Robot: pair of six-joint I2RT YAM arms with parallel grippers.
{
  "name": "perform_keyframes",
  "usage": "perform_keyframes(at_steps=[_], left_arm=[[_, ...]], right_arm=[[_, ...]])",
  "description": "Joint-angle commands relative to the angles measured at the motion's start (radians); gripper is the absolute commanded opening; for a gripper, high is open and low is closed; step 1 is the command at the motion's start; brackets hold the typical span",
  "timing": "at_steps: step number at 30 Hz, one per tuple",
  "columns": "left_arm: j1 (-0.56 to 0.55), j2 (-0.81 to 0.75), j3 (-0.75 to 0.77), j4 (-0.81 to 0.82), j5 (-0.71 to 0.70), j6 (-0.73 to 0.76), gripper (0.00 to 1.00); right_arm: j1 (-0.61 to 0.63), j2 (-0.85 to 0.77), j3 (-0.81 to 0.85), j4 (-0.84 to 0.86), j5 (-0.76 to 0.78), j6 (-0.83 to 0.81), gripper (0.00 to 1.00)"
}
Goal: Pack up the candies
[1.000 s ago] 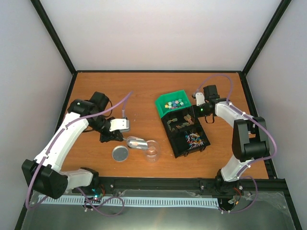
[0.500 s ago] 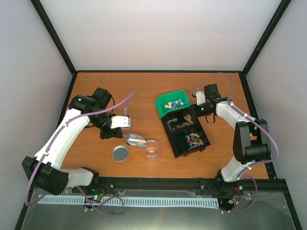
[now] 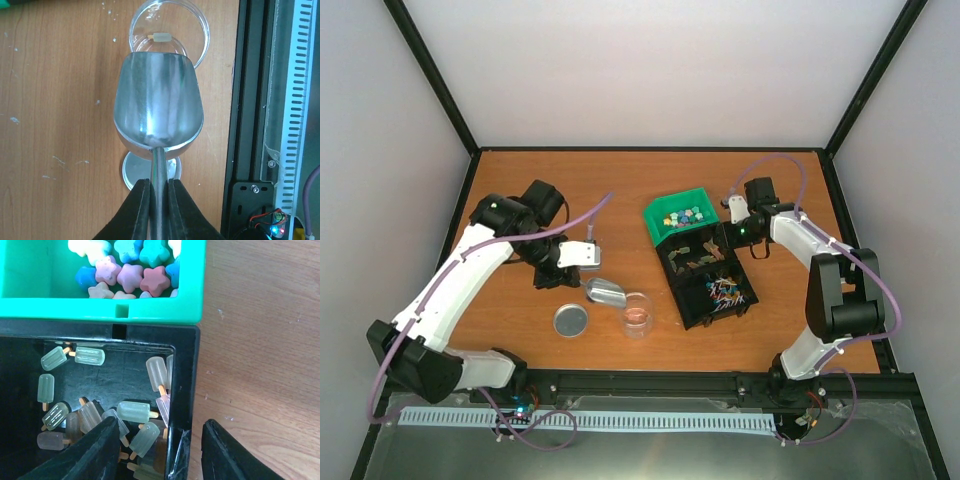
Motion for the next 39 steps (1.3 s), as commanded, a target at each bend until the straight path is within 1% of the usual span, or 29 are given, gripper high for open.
perform_keyframes(at_steps=[1,5,8,14,17,22,25,26,27,28,31,33,39], left_arm=[[-0.009,0.025,0.072,-0.017,-0.001,-0.026,0.01],[-0.009,0.041,0.096,-0.037,-0.008,-0.017,0.01],[-0.008,0.052,0.132,-0.019,0.01,-0.051,0.01],[-0.009,0.176,0.273,0.046,0.027,-0.256,0.01],[-0.009,0.225,0.33,0.085,0.05,-0.329,0.01],[-0.019,0.296,0.366,0.173,0.089,-0.435,0.01],[-0.054,0.365,0.405,0.187,0.058,-0.476,0.01],[-0.068,0.386,0.415,0.193,0.042,-0.48,0.01],[-0.081,0.405,0.428,0.2,0.024,-0.485,0.01],[-0.094,0.421,0.435,0.211,0.005,-0.494,0.01],[-0.125,0.471,0.458,0.239,-0.04,-0.512,0.01],[-0.149,0.506,0.479,0.239,-0.077,-0.511,0.01],[-0.214,0.626,0.543,0.226,-0.164,-0.51,0.01]], right_arm=[[0.002,0.001,0.026,-0.017,0.011,-0.013,0.44],[0.009,0.021,0.036,-0.019,0.009,-0.013,0.4],[0.018,0.029,0.039,-0.023,0.006,-0.015,0.35],[0.03,0.033,0.034,-0.019,0.003,-0.005,0.25],[0.038,0.031,0.036,-0.015,-0.004,0.011,0.21],[0.048,0.028,0.043,-0.006,-0.012,0.042,0.22],[0.048,0.026,0.045,-0.01,-0.022,0.057,0.22],[0.048,0.025,0.043,-0.01,-0.027,0.062,0.26],[0.048,0.02,0.04,-0.009,-0.029,0.066,0.32],[0.047,0.014,0.036,-0.008,-0.029,0.067,0.35],[0.045,-0.007,0.016,0.003,-0.031,0.066,0.38],[0.044,-0.015,0.009,0.005,-0.029,0.059,0.39],[0.045,-0.021,0.004,-0.013,-0.005,0.026,0.36]])
